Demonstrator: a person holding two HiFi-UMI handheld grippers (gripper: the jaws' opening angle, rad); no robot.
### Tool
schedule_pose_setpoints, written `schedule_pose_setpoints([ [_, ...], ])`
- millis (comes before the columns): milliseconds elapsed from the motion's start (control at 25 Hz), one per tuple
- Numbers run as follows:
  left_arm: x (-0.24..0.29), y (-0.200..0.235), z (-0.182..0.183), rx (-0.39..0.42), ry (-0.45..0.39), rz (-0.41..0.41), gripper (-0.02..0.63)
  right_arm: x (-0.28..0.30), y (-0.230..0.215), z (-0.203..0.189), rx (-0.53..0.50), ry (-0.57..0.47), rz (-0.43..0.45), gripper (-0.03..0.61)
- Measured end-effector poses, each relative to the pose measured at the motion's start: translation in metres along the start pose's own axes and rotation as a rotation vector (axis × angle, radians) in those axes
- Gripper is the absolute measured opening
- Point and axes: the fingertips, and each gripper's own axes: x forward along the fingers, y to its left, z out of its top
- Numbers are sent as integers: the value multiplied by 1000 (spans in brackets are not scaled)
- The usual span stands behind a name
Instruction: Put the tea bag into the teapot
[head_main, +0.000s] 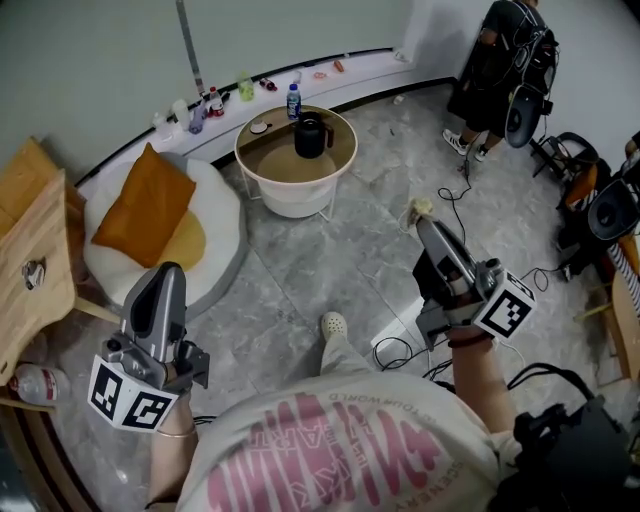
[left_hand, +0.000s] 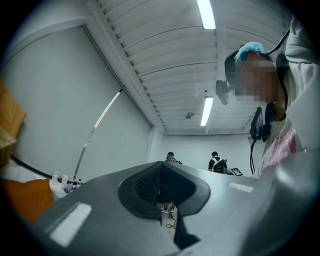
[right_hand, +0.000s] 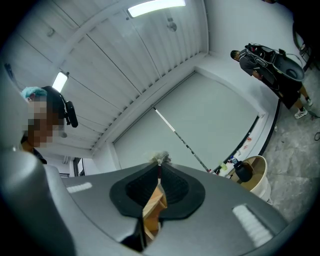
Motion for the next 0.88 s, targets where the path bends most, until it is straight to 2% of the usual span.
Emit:
schedule_pose_setpoints([
  [240,56,26,-1,-1,11,32,18,39,-42,32,17,-4,45,18],
  [440,114,39,10,77,-10,14,18,69,-91,58,22,-20,64,18],
  [760,192,62,-8,91,4,47,18,125,-162,105,30,13,115,18],
  [880,207,65,-16,110,-2,56,18,136,-182,109,12,31,130,18],
])
